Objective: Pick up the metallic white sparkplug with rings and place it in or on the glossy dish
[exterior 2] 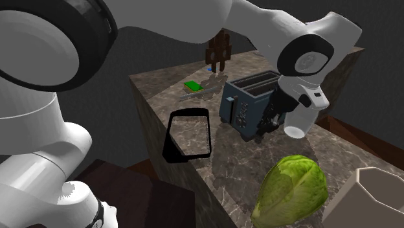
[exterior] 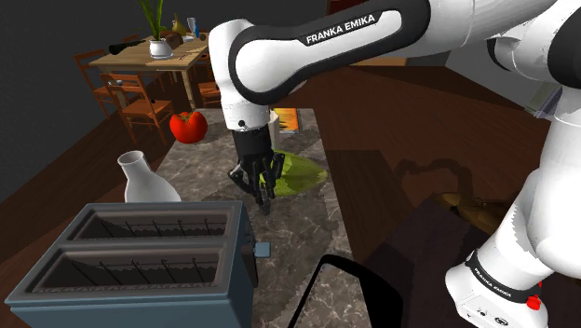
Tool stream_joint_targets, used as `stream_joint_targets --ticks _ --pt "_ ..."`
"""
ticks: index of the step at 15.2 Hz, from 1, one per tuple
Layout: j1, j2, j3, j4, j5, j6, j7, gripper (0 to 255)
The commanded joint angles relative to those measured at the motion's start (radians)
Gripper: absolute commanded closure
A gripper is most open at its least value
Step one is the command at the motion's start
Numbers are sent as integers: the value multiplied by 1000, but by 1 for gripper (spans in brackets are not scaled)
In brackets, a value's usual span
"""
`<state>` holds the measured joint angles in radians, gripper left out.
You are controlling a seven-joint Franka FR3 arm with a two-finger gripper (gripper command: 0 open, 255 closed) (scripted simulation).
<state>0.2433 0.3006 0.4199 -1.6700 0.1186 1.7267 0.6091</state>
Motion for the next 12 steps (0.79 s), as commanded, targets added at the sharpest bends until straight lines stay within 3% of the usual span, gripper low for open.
stream_joint_targets --ticks 1,8,12 --pt "1 -2 1 26 0 -28 5 255" --pt "0 -14 4 101 4 -112 17 255" --pt "10 -141 31 -59 61 -63 42 255"
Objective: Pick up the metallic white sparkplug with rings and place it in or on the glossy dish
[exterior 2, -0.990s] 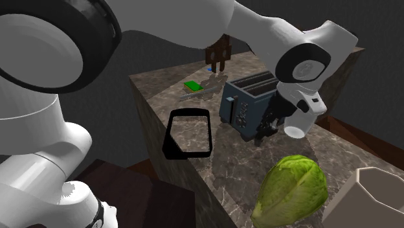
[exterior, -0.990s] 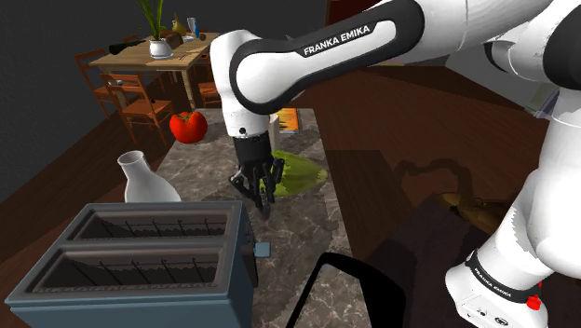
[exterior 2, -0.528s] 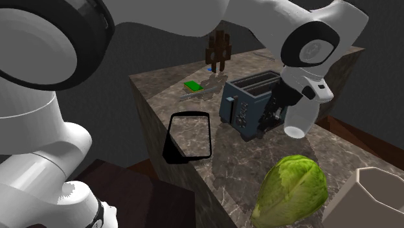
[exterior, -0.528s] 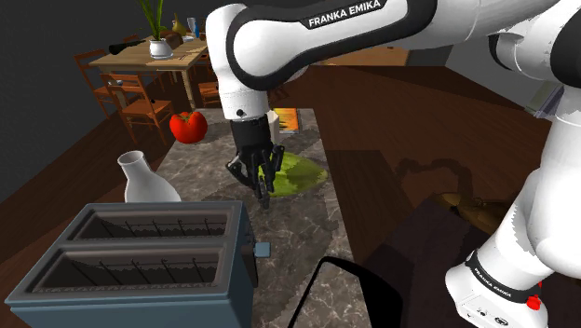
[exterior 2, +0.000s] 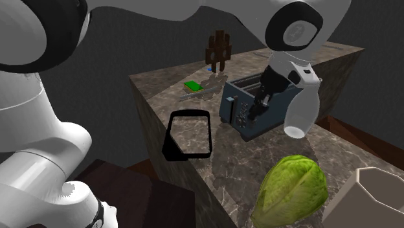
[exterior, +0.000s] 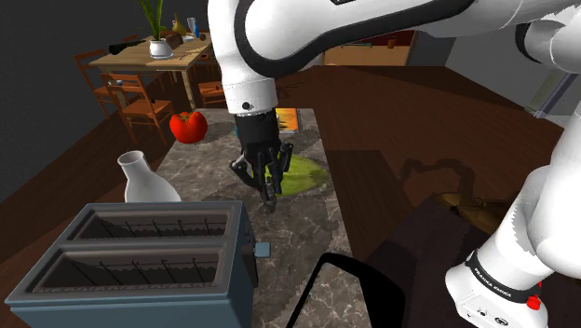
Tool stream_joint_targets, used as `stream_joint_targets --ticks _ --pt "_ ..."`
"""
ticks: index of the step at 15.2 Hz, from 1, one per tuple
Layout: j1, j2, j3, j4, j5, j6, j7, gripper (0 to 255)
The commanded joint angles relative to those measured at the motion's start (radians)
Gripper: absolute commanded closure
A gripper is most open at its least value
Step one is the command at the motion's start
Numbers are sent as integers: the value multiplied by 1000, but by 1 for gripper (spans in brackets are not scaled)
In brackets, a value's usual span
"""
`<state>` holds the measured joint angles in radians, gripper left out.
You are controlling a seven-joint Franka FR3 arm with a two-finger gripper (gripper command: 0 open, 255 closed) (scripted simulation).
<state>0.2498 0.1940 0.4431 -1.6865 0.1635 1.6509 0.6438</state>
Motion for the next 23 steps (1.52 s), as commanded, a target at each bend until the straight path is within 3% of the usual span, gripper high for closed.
stream_joint_targets --ticks 1,9,17,23 --pt "7 -65 14 -77 31 22 14 255" --pt "60 -284 71 -304 154 73 77 255" --pt "143 -465 136 -450 280 90 168 255" --pt "153 -462 155 -511 294 158 164 255"
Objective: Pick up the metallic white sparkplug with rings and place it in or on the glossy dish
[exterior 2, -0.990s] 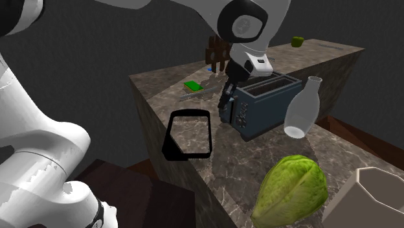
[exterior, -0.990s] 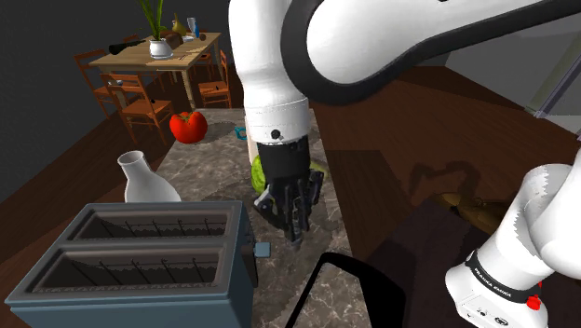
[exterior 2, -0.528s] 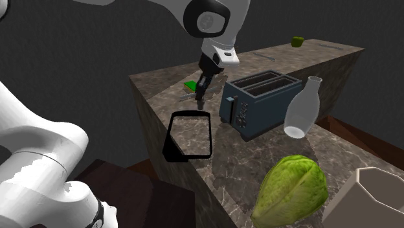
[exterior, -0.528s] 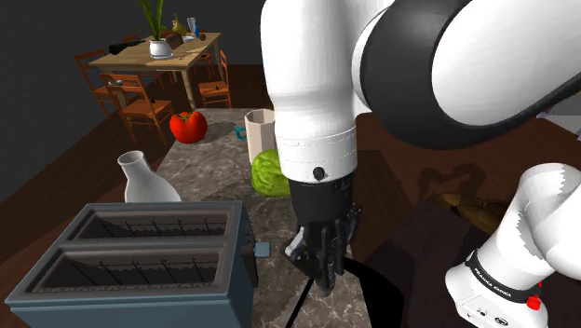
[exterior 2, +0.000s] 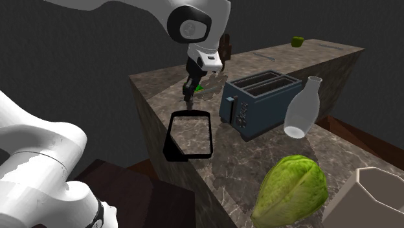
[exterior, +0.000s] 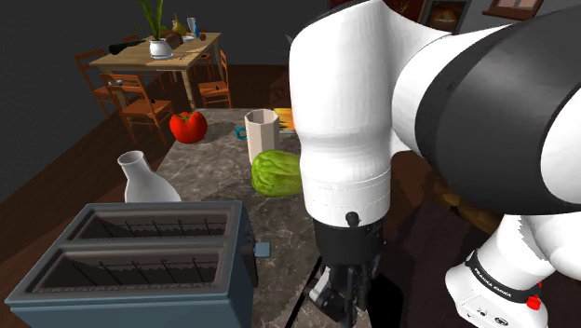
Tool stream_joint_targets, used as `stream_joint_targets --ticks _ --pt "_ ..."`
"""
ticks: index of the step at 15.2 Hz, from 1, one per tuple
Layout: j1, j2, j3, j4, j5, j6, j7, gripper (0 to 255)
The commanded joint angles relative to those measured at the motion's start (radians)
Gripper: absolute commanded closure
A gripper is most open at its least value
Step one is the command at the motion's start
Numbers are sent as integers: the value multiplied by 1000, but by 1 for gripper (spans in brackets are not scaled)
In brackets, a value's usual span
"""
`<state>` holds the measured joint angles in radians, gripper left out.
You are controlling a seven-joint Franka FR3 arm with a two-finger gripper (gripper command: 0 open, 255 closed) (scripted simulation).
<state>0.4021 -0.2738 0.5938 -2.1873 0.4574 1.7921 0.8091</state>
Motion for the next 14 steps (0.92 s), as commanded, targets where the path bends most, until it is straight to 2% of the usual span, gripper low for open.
stream_joint_targets --ticks 1,11,14 --pt "1 10 7 -21 1 30 -4 255" --pt "4 68 36 -113 1 176 -25 255" --pt "4 68 36 -113 1 176 -25 255"
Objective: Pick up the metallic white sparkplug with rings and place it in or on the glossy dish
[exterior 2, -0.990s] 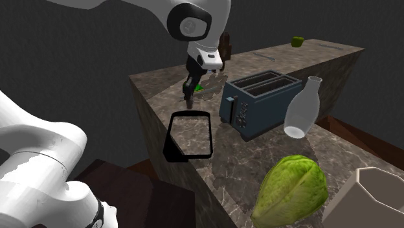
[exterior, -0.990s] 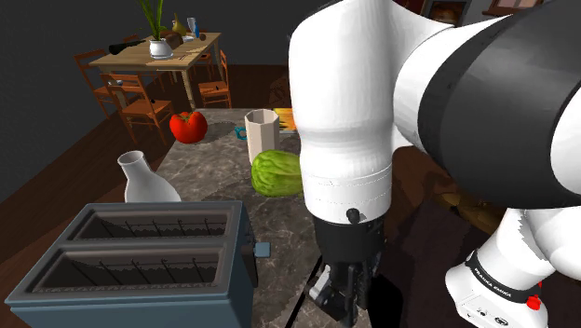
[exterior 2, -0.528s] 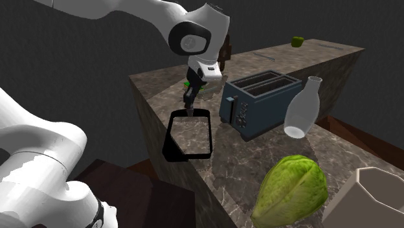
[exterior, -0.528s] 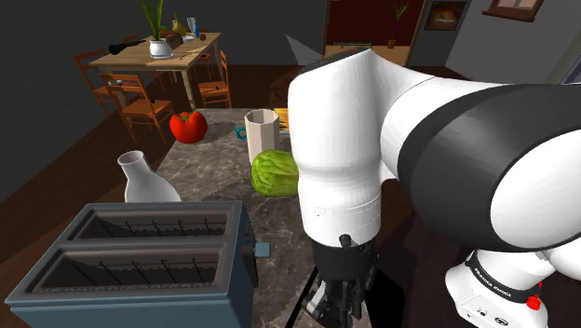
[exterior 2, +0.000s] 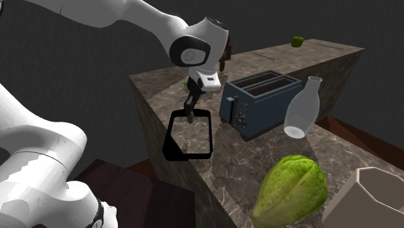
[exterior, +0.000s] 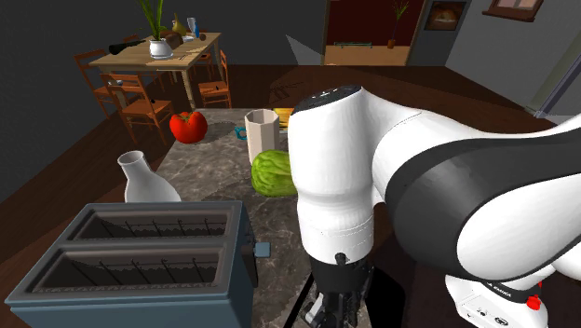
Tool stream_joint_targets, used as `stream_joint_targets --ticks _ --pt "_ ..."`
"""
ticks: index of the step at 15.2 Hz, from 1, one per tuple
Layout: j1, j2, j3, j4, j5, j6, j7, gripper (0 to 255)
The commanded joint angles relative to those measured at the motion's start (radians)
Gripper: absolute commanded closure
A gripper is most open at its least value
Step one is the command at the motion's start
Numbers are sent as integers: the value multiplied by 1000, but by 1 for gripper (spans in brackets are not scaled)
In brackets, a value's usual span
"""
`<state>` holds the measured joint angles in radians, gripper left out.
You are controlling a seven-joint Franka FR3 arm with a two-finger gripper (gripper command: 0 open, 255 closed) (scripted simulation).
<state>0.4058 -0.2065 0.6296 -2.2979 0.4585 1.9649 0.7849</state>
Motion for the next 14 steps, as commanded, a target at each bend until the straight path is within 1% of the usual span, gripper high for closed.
stream_joint_targets --ticks 1,5,6,11,14 --pt "0 1 0 -2 0 3 -1 255" --pt "0 1 0 -2 0 3 -1 255" --pt "0 1 0 -2 0 3 -1 0" --pt "0 1 0 -2 0 3 -1 0" --pt "-15 -25 -29 73 -15 -101 0 0"
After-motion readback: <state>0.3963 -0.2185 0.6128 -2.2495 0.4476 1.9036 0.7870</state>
